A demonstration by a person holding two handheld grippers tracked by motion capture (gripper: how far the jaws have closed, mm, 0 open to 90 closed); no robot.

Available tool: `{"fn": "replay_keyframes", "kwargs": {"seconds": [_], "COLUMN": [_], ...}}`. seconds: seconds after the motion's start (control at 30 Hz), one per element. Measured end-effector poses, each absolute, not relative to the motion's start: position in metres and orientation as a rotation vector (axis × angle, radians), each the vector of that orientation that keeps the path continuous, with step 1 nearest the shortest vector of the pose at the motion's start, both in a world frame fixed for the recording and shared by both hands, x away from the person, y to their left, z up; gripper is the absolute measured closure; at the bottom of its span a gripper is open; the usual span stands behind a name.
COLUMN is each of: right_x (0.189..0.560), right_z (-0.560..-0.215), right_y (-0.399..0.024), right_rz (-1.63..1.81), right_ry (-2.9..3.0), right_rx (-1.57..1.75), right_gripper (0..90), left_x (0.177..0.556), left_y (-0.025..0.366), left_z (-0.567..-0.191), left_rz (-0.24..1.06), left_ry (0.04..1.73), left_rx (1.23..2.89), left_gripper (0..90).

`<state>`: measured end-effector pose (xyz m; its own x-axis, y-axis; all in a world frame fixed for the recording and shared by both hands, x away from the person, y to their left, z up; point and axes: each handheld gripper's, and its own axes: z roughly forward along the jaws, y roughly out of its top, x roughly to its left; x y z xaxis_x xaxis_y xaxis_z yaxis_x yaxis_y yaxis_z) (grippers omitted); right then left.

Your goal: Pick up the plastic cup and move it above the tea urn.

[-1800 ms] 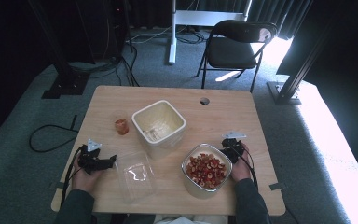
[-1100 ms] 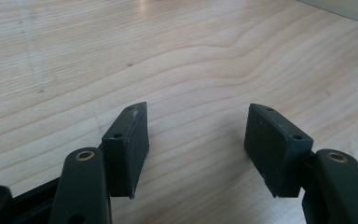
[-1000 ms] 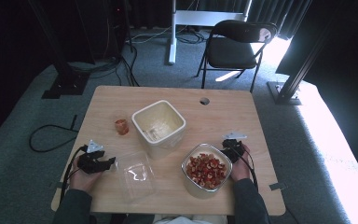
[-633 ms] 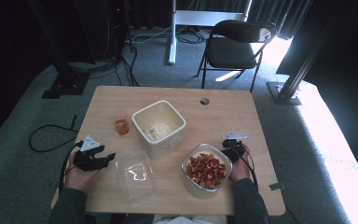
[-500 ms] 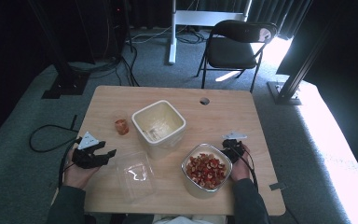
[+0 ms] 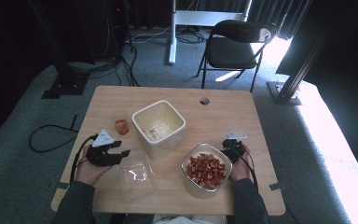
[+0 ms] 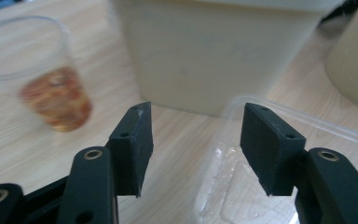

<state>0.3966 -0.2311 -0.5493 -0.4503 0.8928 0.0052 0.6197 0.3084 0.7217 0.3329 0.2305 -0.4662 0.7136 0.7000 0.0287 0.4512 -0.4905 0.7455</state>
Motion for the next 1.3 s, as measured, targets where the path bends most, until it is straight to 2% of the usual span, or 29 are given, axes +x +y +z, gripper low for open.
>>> {"fn": "replay_keyframes", "kwargs": {"seconds": [0.1, 0.17, 0.3, 0.37, 0.5, 0.7, 0.77, 0.87, 0.9, 1.07, 1.3], "right_x": [0.397, 0.397, 0.397, 0.397, 0.397, 0.397, 0.397, 0.397, 0.397, 0.397, 0.397], "right_z": [-0.549, -0.549, -0.549, -0.549, -0.549, -0.549, -0.549, -0.549, -0.549, -0.549, -0.549], "right_y": [-0.231, -0.231, -0.231, -0.231, -0.231, -0.231, -0.231, -0.231, -0.231, -0.231, -0.231], "right_rz": [0.936, 0.936, 0.936, 0.936, 0.936, 0.936, 0.936, 0.936, 0.936, 0.936, 0.936], "right_ry": [2.184, 2.184, 2.184, 2.183, 2.184, 2.184, 2.184, 2.184, 2.184, 2.184, 2.184], "right_rx": [1.348, 1.348, 1.348, 1.348, 1.348, 1.348, 1.348, 1.348, 1.348, 1.348, 1.348], "right_gripper": [12.4, 12.4, 12.4, 12.4, 12.4, 12.4, 12.4, 12.4, 12.4, 12.4, 12.4], "left_x": [0.337, 0.34, 0.34, 0.338, 0.334, 0.326, 0.328, 0.335, 0.338, 0.339, 0.331], "left_y": [0.222, 0.222, 0.222, 0.227, 0.241, 0.264, 0.263, 0.256, 0.253, 0.252, 0.275], "left_z": [-0.474, -0.478, -0.484, -0.485, -0.486, -0.488, -0.488, -0.49, -0.491, -0.495, -0.486], "left_rz": [0.418, 0.415, 0.426, 0.422, 0.43, 0.395, 0.388, 0.374, 0.375, 0.37, 0.348], "left_ry": [0.864, 0.869, 0.899, 0.913, 0.975, 1.045, 1.037, 1.023, 1.025, 1.039, 1.069], "left_rx": [2.209, 2.221, 2.263, 2.25, 2.206, 2.15, 2.156, 2.19, 2.204, 2.225, 2.117], "left_gripper": [47.2, 51.6, 65.0, 75.1, 83.9, 82.7, 72.1, 64.1, 64.3, 81.6, 86.6]}}
